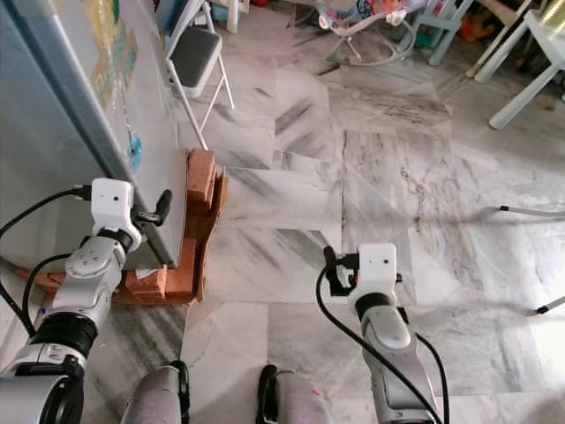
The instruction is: Restocking fridge
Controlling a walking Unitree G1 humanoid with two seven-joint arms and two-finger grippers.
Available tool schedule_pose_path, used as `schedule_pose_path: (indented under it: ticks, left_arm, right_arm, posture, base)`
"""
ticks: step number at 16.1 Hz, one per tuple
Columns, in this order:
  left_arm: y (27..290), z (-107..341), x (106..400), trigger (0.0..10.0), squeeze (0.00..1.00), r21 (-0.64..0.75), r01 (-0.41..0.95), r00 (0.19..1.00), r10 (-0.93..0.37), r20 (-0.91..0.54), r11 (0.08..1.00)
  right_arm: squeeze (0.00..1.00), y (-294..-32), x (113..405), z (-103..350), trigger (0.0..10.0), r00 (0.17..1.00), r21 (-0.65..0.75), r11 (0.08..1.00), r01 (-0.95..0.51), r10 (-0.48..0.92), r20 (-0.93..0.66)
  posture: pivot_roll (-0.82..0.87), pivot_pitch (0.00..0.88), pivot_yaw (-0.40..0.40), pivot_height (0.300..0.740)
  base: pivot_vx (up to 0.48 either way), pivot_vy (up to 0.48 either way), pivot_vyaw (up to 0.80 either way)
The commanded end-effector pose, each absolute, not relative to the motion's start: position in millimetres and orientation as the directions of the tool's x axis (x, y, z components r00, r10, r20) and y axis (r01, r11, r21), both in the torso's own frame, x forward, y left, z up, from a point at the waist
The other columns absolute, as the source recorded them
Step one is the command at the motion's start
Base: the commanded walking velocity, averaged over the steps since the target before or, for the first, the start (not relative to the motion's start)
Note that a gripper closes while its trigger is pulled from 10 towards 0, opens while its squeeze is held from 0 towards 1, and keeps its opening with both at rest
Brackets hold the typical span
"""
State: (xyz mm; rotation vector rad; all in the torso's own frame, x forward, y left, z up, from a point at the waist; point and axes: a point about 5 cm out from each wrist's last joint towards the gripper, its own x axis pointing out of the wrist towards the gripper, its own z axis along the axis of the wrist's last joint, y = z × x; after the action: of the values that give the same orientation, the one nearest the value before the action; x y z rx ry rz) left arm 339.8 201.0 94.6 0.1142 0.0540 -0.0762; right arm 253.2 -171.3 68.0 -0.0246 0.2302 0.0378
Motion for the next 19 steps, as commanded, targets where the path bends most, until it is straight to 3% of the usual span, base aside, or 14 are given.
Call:
schedule_pose_path:
  ticks: [1,6,13,16,19]
  left_arm:
    - [205,97,343,10.0,0.0,0.137,0.045,0.998,-0.038,-0.051,0.99]
    - [212,111,357,10.0,0.0,0.154,-0.053,0.998,0.059,-0.033,0.987]
    - [200,114,364,10.0,0.0,0.16,-0.026,0.999,0.03,-0.024,0.987]
    - [174,128,374,10.0,0.0,0.163,0.061,0.998,-0.064,0.013,0.985]
    - [128,151,384,10.0,0.0,0.189,0.213,0.97,-0.231,0.079,0.959]
  right_arm:
    - [0.0,-175,251,64,10.0,0.969,-0.028,0.999,-0.031,0.023,-0.246]
    - [0.0,-174,254,65,10.0,0.97,-0.029,0.999,-0.033,0.025,-0.242]
    - [0.0,-173,255,64,10.0,0.97,-0.029,0.999,-0.041,0.033,-0.241]
    - [0.0,-172,256,62,10.0,0.965,-0.014,0.999,-0.043,0.038,-0.258]
    - [0.0,-177,248,43,10.0,0.915,-0.047,0.996,-0.078,0.053,-0.4]
  posture:
    - [0.09,0.192,-0.142,0.74]
    - [0.09,0.182,-0.142,0.74]
    - [0.1,0.17,-0.14,0.74]
    - [0.1,0.17,-0.143,0.74]
    - [0.1,0.167,-0.146,0.74]
  base:
    - [0.0,0.0,0.0]
    - [0.0,0.0,0.0]
    - [0.0,0.0,0.0]
    - [0.0,0.0,0.0]
    - [0.0,0.0,0.0]
